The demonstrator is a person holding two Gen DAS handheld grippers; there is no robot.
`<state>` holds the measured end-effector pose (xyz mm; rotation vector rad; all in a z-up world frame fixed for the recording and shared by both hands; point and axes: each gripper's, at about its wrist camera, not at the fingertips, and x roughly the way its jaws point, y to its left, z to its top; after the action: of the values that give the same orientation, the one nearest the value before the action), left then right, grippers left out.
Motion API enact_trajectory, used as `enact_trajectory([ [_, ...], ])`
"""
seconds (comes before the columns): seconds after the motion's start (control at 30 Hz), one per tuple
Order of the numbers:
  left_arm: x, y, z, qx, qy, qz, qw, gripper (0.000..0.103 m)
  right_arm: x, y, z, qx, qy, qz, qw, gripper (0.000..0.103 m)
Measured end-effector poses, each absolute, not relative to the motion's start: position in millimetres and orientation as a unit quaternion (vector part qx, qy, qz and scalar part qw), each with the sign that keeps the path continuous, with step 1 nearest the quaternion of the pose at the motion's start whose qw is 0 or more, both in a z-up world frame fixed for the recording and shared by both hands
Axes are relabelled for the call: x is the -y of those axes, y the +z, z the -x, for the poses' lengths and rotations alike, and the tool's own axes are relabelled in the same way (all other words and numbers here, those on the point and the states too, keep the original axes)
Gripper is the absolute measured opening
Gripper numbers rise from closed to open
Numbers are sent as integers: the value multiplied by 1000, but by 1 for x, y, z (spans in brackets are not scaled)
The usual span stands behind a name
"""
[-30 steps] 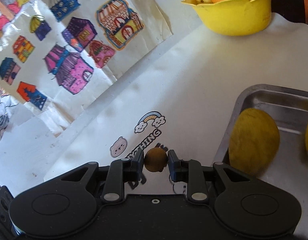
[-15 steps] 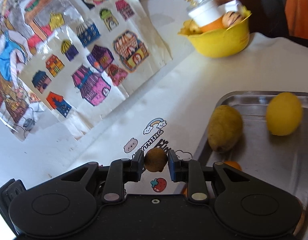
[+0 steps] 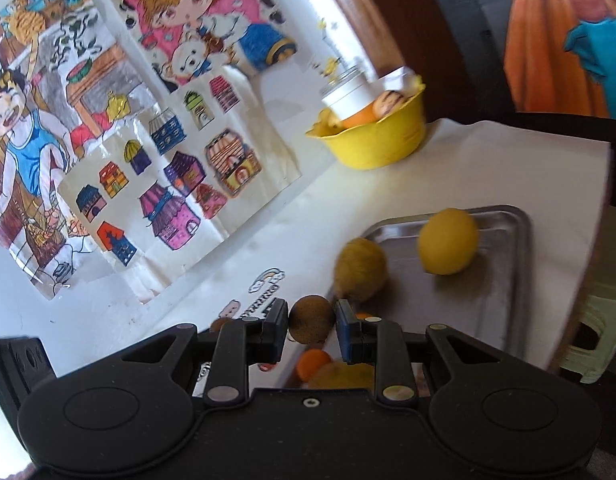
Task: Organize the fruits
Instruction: 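Carry the small brown fruits with the right tool over the metal tray, then lower the right tool onto the tray and open it to release the fruits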
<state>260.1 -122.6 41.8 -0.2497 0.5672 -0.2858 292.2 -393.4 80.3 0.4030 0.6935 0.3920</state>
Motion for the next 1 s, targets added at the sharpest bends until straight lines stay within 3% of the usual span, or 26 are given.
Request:
enact_trajectory([
  [0.47, 177, 47, -270, -288, -218, 81, 929, 29, 427, 51, -224, -305, 146, -174, 925, 28],
  [1.0, 232, 39, -293, -330, -253, -27, 909, 29, 394, 20, -185, -274, 115, -53, 953, 28],
])
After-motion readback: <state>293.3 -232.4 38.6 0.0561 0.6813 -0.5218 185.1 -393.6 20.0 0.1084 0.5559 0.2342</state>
